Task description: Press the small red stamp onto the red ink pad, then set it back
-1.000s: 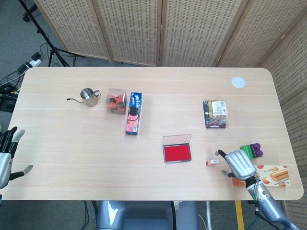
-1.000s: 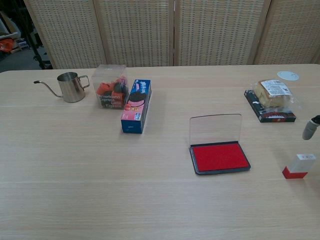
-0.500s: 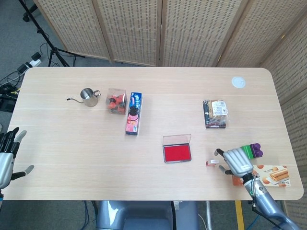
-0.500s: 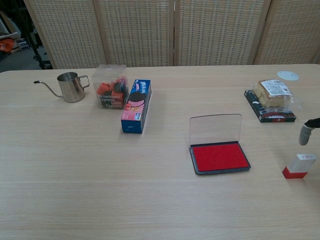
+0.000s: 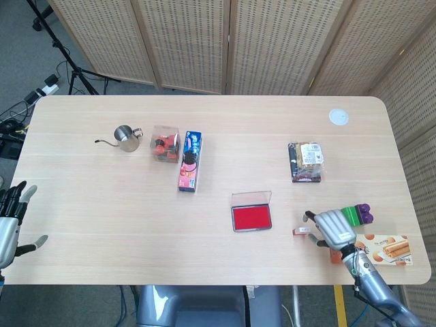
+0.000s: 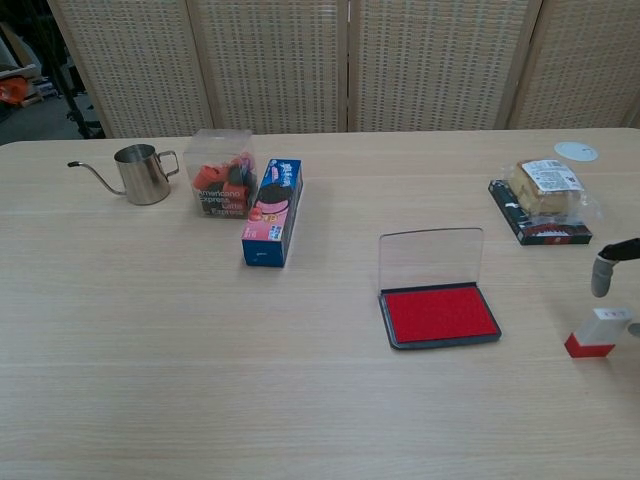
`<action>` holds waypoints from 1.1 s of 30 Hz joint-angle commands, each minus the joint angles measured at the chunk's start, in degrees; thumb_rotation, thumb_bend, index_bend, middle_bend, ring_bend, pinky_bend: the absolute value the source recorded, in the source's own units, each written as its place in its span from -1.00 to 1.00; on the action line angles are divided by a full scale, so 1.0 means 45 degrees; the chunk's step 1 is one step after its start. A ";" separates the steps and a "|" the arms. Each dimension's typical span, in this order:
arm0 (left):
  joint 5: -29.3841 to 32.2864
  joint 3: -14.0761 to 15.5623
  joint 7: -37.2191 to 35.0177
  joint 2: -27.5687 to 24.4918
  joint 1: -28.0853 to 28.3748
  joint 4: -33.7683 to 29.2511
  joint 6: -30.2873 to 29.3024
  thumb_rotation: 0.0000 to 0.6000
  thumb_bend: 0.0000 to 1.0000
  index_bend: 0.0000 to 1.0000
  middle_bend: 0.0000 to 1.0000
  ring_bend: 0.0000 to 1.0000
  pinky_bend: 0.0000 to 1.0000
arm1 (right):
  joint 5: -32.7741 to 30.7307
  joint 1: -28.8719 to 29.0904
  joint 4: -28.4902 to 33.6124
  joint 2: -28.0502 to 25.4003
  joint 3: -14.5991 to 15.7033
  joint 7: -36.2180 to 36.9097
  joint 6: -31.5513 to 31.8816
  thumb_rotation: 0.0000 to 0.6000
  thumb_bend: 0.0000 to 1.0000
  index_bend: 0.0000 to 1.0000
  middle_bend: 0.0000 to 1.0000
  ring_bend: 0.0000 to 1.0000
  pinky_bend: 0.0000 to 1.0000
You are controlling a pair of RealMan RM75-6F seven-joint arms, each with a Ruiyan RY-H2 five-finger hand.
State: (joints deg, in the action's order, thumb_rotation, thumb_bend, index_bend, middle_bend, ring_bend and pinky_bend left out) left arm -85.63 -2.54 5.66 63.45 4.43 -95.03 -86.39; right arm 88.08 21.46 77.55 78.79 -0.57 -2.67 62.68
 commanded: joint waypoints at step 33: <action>0.0041 -0.0022 -0.0130 -0.0079 -0.0025 -0.0085 -0.0010 1.00 -1.00 -1.00 -1.00 -1.00 -1.00 | -0.0318 0.0380 -0.0008 0.0240 0.0150 0.0227 -0.0340 1.00 -0.13 0.06 0.93 1.00 1.00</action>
State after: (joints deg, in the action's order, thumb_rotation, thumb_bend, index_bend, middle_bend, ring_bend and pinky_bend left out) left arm -85.44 -2.64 5.07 63.09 4.32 -95.42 -86.44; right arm 86.64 23.15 77.52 79.86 0.09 -1.69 61.16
